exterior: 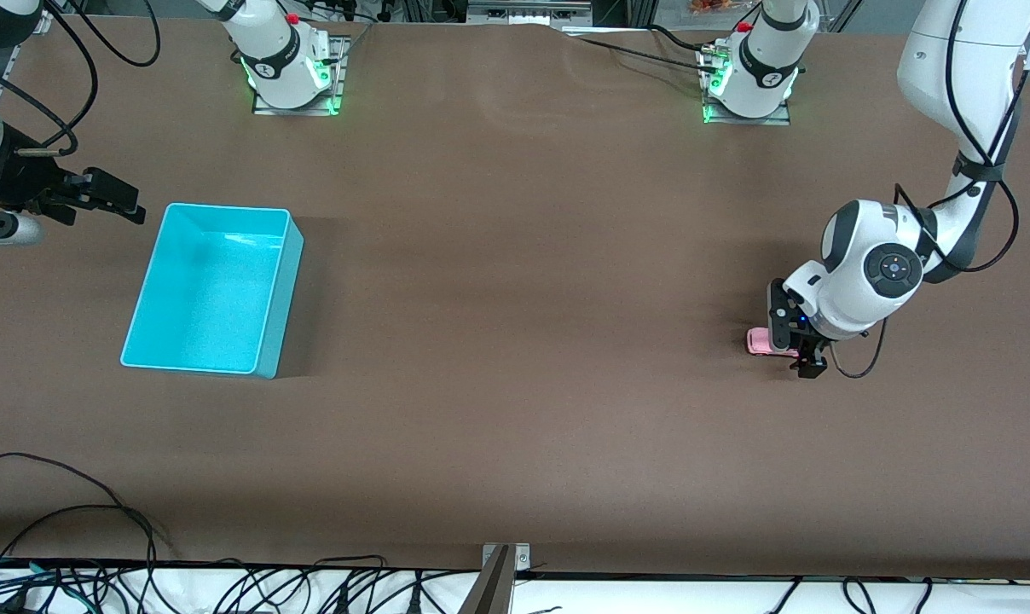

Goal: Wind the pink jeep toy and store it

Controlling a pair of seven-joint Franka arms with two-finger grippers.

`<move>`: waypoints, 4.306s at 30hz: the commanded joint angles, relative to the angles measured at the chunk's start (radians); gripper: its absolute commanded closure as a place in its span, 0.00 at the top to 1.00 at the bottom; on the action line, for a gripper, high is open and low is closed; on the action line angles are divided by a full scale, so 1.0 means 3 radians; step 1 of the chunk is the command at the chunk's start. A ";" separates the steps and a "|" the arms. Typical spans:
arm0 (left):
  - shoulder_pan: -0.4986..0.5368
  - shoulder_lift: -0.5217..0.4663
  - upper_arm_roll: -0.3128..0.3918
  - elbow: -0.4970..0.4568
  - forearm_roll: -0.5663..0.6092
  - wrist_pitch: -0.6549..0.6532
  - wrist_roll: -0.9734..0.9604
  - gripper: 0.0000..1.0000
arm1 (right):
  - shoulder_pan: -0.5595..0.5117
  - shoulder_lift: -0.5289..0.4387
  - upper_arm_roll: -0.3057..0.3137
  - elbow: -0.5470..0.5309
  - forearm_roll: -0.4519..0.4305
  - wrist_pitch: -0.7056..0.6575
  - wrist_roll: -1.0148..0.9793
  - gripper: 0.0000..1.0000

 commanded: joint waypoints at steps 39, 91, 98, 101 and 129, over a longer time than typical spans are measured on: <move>0.0133 0.0127 -0.0016 0.0045 0.0083 -0.0061 0.0029 0.07 | -0.0011 0.0007 -0.0004 0.0066 0.0039 -0.0065 0.0006 1.00; 0.1191 0.0316 -0.0016 0.0116 0.0083 -0.0071 0.0893 0.08 | -0.0011 0.0007 -0.0004 0.0066 0.0039 -0.0065 0.0006 1.00; 0.1186 0.0296 -0.0016 0.0122 0.0109 -0.0071 0.0898 0.05 | -0.0011 0.0007 -0.0004 0.0066 0.0039 -0.0065 0.0006 1.00; 0.1197 0.0296 -0.0016 0.0122 0.0109 -0.0071 0.0929 0.05 | -0.0011 0.0007 -0.0004 0.0066 0.0039 -0.0065 0.0006 1.00; 0.1237 0.0281 -0.0021 0.0168 0.0109 -0.0071 0.0996 0.13 | -0.0011 0.0007 -0.0004 0.0066 0.0039 -0.0065 0.0006 1.00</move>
